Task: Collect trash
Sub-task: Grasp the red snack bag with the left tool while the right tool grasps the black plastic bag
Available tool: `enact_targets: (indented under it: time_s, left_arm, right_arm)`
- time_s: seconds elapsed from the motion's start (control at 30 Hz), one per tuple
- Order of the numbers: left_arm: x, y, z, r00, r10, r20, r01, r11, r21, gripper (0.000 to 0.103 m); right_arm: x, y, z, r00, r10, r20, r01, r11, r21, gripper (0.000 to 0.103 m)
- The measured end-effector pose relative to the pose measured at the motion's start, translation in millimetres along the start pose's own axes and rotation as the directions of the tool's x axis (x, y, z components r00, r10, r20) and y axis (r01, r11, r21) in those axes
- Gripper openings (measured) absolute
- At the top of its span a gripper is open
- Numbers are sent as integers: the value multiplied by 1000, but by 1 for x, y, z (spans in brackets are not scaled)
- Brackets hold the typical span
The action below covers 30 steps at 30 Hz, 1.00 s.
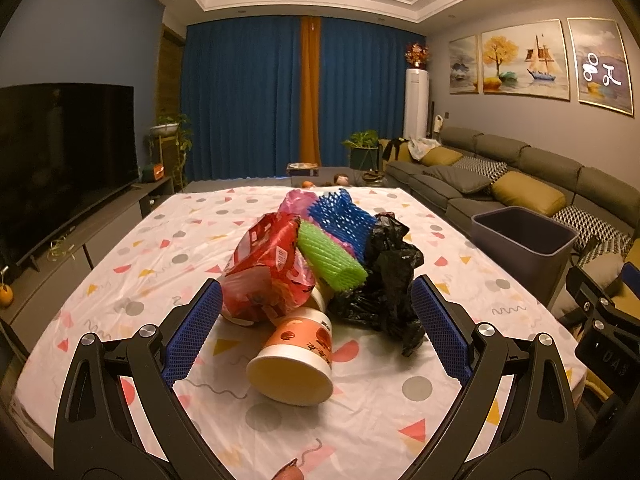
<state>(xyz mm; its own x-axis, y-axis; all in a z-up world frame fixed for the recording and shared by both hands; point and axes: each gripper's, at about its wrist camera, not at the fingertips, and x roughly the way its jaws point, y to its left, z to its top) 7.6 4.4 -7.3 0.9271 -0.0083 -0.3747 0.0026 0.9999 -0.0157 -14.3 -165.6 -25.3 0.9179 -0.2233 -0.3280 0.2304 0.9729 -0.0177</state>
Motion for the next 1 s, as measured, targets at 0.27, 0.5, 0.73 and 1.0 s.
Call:
enact_targets:
  time_s: [0.27, 0.5, 0.73, 1.0]
  left_arm:
    - [4, 13, -8, 1000, 22, -9, -22, 1000, -1, 92]
    - [10, 39, -14, 998, 45, -39, -46, 998, -34, 79]
    - [17, 65, -15, 997, 68, -47, -71, 996, -60, 75]
    - [31, 70, -8, 998, 46, -44, -48, 997, -53, 75]
  right_arm:
    - [5, 5, -3, 999, 32, -7, -32, 999, -7, 98]
    - [12, 15, -6, 996, 84, -16, -84, 996, -16, 98]
    - [26, 38, -8, 988, 153, -35, -154, 987, -39, 94]
    - [56, 77, -12, 965, 244, -100, -250, 966, -64, 69]
